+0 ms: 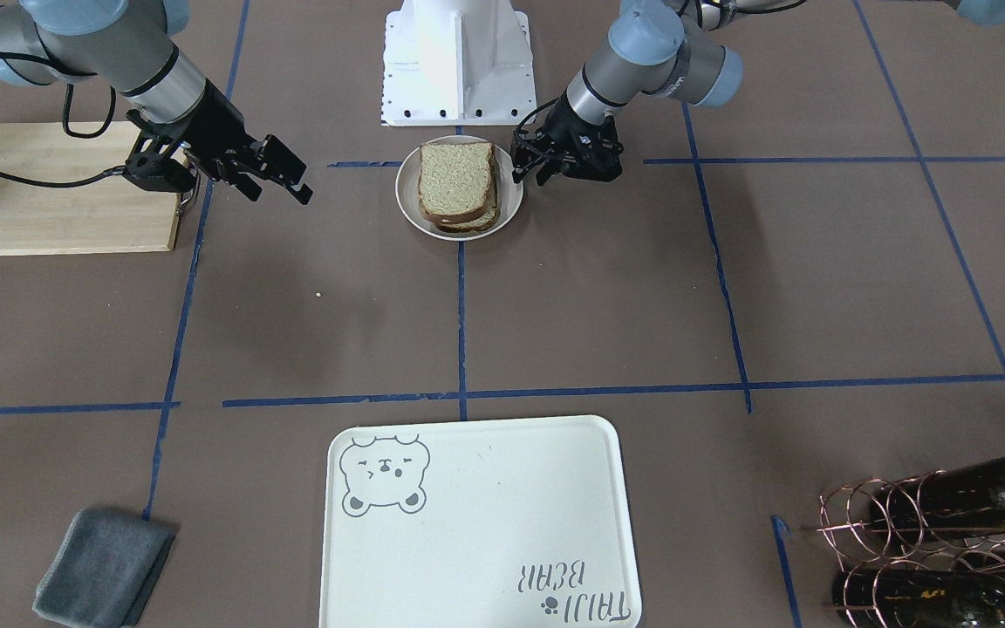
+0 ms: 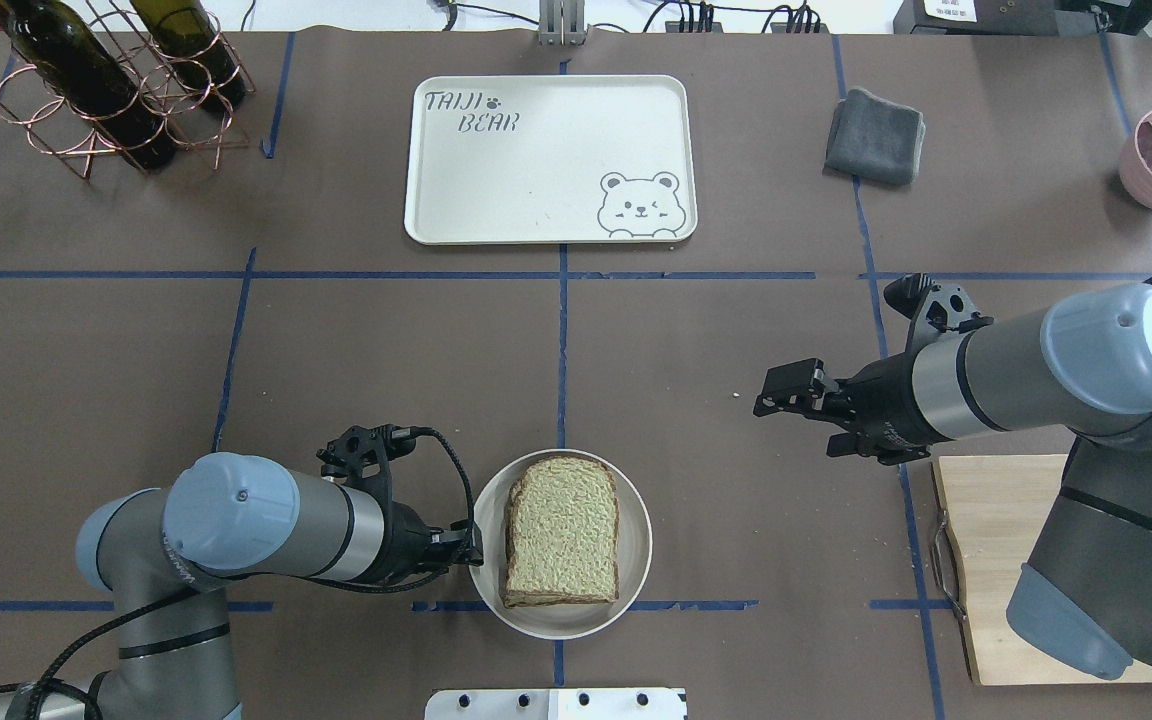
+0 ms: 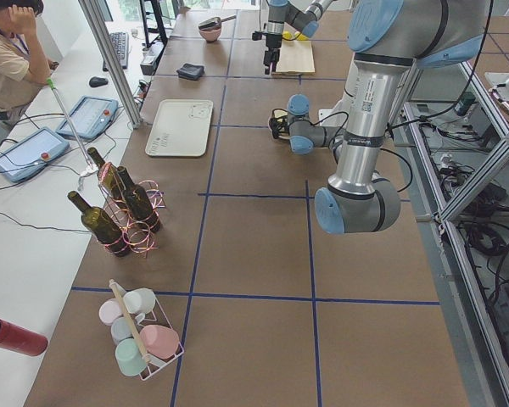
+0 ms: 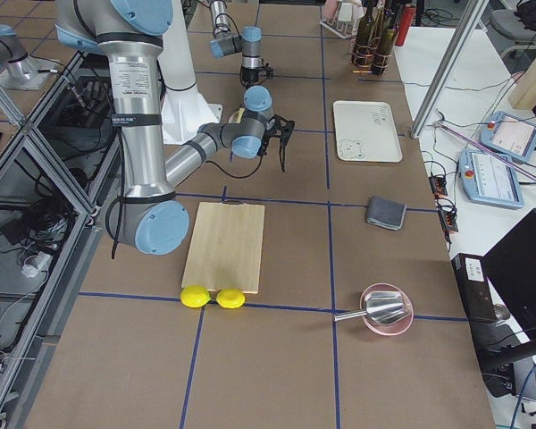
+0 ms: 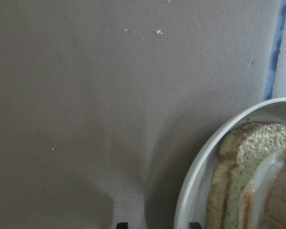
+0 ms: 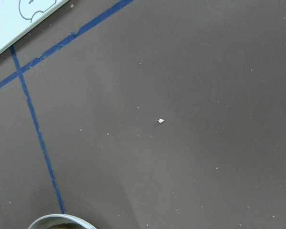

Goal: Make sandwich and place on tray
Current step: 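Reach the left gripper to the plate rim while the right gripper withdraws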

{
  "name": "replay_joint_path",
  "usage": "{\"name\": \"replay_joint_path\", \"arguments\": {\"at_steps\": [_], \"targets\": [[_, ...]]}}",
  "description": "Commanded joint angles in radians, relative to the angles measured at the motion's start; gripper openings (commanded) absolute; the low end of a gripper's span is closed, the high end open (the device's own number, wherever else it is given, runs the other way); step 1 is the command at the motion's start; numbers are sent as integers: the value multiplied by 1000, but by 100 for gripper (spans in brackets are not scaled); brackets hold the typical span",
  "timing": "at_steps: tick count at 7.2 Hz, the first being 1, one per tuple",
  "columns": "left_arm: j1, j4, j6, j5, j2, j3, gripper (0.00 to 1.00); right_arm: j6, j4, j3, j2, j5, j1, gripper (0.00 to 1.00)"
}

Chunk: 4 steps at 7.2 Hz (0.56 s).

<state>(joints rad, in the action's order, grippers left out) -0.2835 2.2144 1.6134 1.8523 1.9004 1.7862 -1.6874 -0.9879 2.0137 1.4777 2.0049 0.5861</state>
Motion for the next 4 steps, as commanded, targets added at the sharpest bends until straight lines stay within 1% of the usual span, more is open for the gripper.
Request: {"name": "replay_joint_path", "arguments": {"at_steps": [1,2,4], "targets": [[7,1,-1,1,15,-11,42,0,0,-4,1,0,0,100],[17,1,-1,1,17,-11,38,0,0,-4,1,0,0,100],[18,1,-1,-1,38,-30,38,-2,0,-6,1,0,0,100]]}}
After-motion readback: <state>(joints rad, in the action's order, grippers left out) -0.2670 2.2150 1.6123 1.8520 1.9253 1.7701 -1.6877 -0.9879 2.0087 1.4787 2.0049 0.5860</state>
